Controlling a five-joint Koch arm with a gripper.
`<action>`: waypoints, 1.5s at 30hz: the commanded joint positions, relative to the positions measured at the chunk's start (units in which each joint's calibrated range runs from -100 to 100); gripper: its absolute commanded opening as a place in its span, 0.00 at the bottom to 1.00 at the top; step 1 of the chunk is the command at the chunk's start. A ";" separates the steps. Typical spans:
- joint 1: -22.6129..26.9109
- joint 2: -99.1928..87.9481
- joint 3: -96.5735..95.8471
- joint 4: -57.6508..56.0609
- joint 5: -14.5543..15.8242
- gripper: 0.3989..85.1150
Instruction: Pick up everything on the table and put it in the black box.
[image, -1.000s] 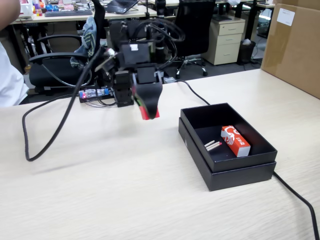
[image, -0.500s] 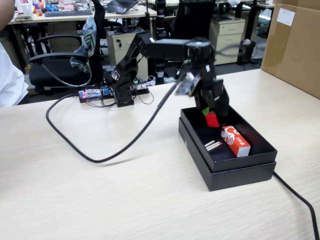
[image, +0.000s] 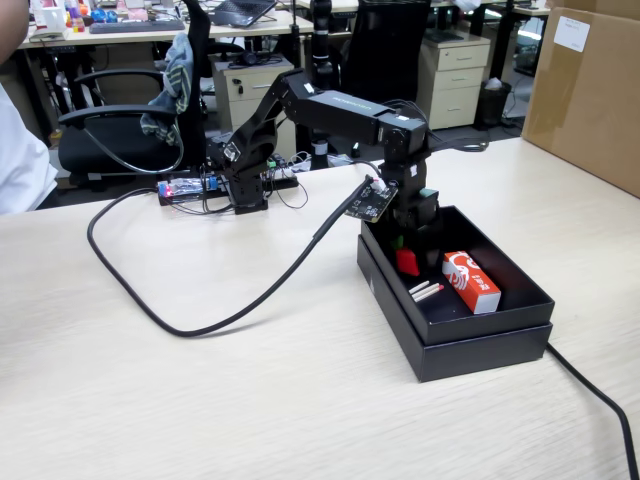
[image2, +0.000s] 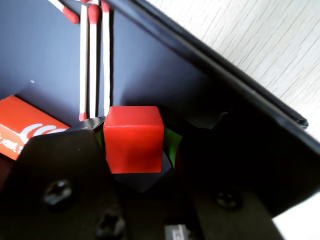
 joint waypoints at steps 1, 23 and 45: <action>0.05 -1.21 1.54 0.90 -0.39 0.34; -5.42 -32.65 -2.45 2.20 -2.05 0.52; -21.39 -46.53 -31.83 19.91 -7.13 0.55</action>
